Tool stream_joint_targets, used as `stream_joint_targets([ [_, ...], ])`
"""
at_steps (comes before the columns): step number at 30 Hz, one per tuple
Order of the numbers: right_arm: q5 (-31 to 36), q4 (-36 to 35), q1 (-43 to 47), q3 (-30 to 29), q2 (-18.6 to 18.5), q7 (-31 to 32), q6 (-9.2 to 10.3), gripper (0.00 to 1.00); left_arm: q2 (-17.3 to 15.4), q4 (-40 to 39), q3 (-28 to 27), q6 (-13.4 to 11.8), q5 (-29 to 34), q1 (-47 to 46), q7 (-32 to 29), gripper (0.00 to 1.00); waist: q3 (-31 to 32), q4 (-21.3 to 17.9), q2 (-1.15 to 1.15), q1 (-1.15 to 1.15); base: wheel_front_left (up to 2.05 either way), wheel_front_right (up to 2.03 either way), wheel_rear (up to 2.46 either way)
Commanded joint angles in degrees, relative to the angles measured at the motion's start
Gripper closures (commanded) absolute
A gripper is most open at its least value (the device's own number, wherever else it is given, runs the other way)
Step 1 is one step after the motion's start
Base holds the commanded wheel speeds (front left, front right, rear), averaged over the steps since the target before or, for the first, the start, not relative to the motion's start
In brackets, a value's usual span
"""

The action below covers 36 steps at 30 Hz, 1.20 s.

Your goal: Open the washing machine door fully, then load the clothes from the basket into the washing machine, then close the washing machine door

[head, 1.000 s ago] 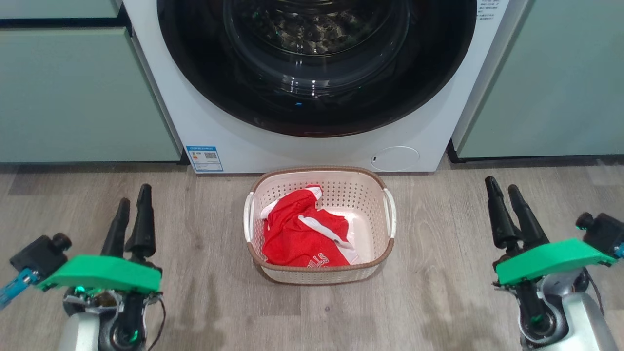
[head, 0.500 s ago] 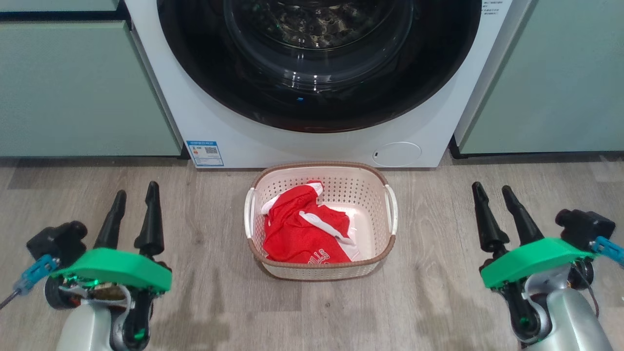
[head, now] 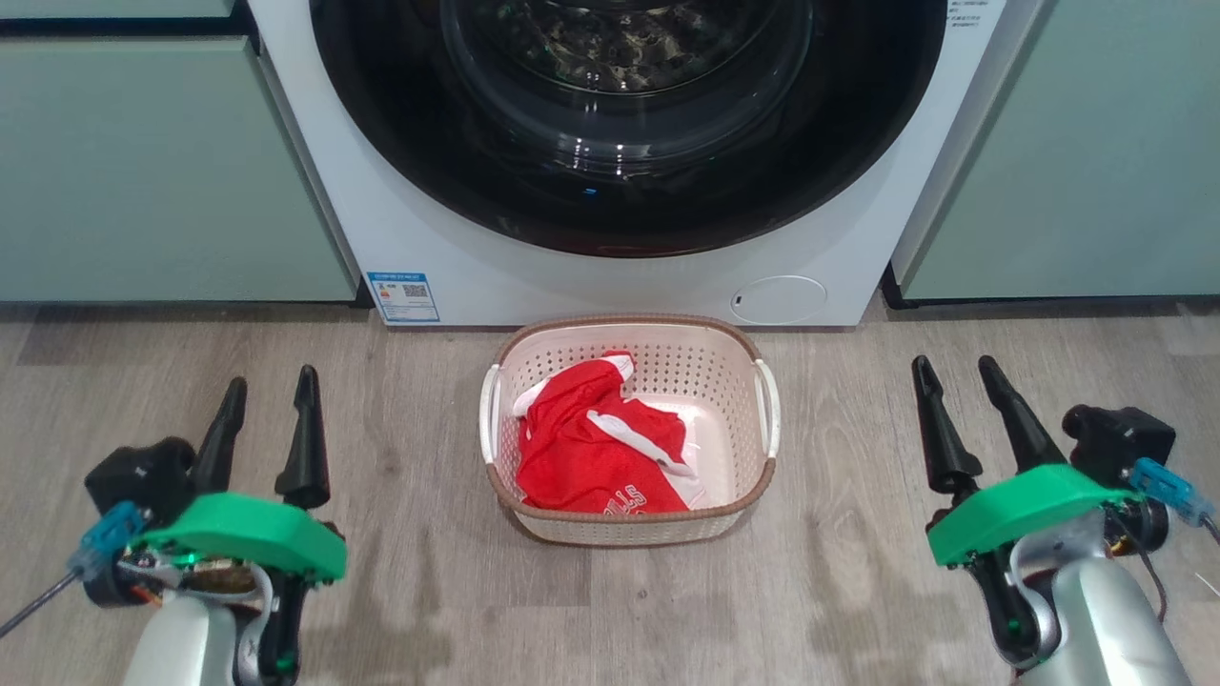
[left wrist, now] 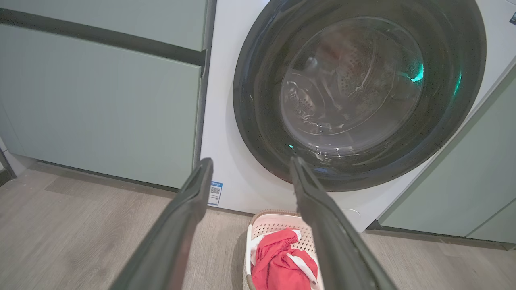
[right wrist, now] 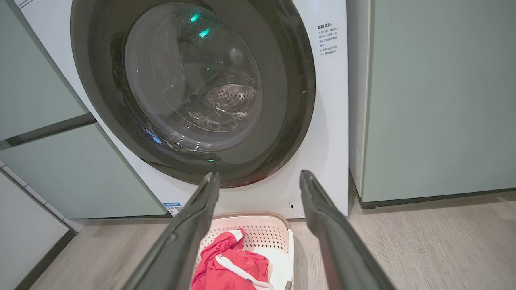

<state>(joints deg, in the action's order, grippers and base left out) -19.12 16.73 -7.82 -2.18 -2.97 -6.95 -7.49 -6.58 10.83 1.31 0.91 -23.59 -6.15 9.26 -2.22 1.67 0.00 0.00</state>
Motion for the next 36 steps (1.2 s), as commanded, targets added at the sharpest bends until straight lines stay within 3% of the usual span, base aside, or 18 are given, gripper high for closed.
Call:
stream_joint_targets([
  [1, 1.8, -1.7, -3.0, 0.6, 0.0, -1.1, 0.00, 0.00, -1.1, -1.4, -1.5, 0.2, 1.8, -3.0, 1.0, 0.00, 0.0, 0.1, 0.00, 0.00, 0.00, 0.00, 0.00],
  [30, 14.5, -0.8, -4.4, 1.1, 0.1, -5.7, 0.00, 0.00, -0.8, 3.4, -2.0, 1.2, 14.7, -5.7, 5.7, 0.00, -0.5, 0.5, 0.00, 0.00, 0.00, 0.00, 0.00],
  [36, 13.5, -0.6, -4.3, 0.8, 0.1, -6.0, 0.00, 0.00, -0.6, 3.9, -2.0, 1.3, 14.0, -5.6, 5.7, 0.00, -0.4, 0.5, 0.00, 0.00, 0.00, 0.00, 0.00],
])
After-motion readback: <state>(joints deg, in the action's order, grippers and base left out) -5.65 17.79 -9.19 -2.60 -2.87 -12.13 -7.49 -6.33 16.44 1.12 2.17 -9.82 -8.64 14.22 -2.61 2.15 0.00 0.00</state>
